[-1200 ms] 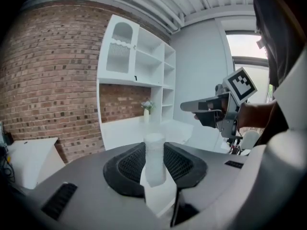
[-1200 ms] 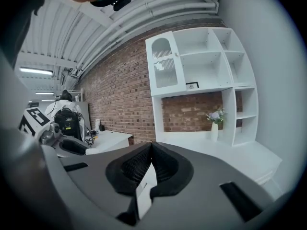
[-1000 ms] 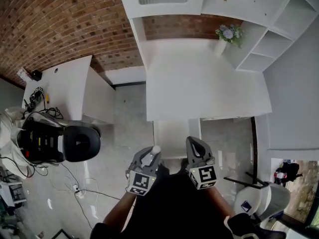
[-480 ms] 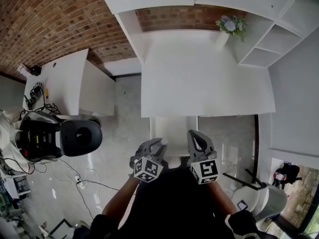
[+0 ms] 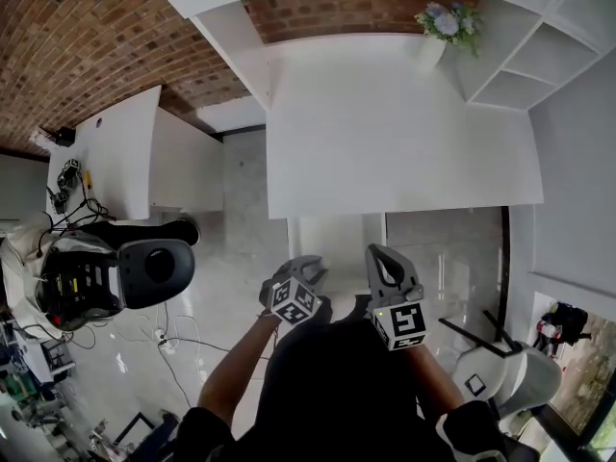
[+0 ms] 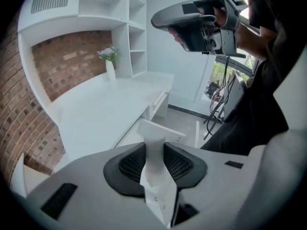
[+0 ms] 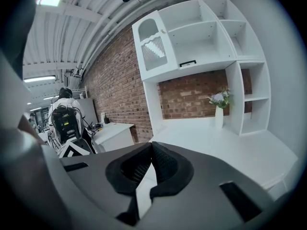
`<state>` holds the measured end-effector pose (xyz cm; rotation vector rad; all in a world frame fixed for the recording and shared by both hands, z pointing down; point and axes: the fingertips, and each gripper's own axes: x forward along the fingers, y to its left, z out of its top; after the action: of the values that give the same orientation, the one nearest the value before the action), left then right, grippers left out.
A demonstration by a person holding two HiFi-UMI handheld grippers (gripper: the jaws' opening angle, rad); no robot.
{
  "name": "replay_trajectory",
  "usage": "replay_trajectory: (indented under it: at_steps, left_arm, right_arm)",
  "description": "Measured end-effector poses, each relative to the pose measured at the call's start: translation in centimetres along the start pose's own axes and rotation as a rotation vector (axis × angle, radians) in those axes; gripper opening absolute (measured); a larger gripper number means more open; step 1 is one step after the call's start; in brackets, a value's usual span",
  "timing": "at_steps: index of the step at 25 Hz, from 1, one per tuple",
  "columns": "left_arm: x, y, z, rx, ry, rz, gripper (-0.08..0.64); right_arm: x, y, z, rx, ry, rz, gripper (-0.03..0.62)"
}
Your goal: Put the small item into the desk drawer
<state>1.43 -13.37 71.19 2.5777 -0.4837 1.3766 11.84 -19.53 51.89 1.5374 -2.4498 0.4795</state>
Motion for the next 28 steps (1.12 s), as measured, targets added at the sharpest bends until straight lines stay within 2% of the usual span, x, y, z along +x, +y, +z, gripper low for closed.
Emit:
replay_trajectory:
  at_steps: [10, 19, 25, 28]
  left_arm:
    - [7.0, -2.2, -3.4, 0.074, 0.097, -0.109, 0.132]
    - [11.9, -2.3, -7.9, 0.097, 0.202, -0.215, 0.132]
    - [14.8, -2.1, -10.4, 0.085, 0.269, -0.245, 0.132]
    - [16.4, -2.9, -11.5, 0.116, 0.301, -0.269, 0.132]
  right_arm:
    - [1.2, -1.8, -3.5, 0.010, 0.056, 0.000, 0.014]
    - [3.0, -2.5, -5.9, 0.055, 0.100, -0.021, 0.014]
    - [3.6, -3.4, -7.6, 0.078, 0.132, -0.038, 0.014]
    - [3.7, -4.0, -8.6, 0.084, 0.143, -0.041, 0.014]
